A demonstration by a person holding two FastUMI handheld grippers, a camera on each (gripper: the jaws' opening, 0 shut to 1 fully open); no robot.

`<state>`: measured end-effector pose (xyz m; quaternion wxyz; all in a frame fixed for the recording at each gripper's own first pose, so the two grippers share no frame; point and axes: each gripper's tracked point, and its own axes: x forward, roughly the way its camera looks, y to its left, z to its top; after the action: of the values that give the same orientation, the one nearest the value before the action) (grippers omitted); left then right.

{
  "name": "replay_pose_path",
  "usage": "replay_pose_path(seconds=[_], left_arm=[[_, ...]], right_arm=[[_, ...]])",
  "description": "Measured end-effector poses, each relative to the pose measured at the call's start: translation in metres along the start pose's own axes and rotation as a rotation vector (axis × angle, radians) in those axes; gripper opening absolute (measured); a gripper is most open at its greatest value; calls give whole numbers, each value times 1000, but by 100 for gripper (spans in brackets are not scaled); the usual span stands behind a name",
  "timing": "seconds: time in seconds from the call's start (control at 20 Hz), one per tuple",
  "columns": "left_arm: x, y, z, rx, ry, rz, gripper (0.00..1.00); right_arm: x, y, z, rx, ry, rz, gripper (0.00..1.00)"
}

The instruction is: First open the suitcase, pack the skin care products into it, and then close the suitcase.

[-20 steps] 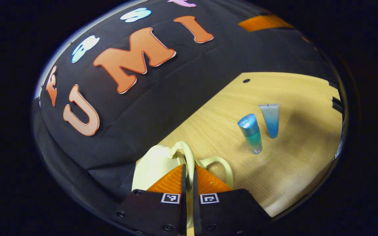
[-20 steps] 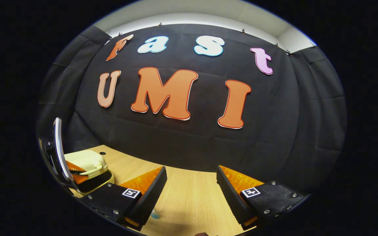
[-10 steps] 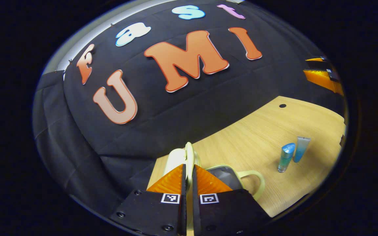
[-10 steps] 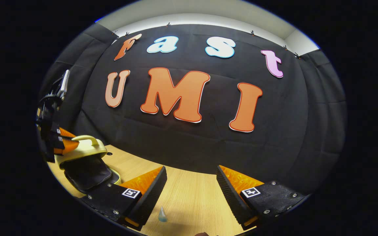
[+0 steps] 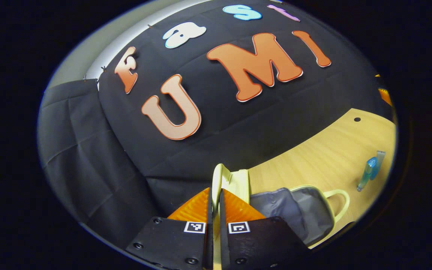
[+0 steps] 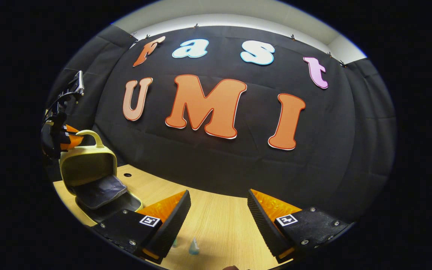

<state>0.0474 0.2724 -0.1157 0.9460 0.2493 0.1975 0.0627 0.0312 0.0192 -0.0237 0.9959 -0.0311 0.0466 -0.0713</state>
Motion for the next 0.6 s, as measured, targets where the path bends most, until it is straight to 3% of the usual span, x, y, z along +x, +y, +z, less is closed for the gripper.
replay_pose_path(seconds=[0.6], left_arm=[[63, 112, -98, -22, 125, 113, 8]], right_arm=[[11, 50, 7, -7, 14, -24, 96]])
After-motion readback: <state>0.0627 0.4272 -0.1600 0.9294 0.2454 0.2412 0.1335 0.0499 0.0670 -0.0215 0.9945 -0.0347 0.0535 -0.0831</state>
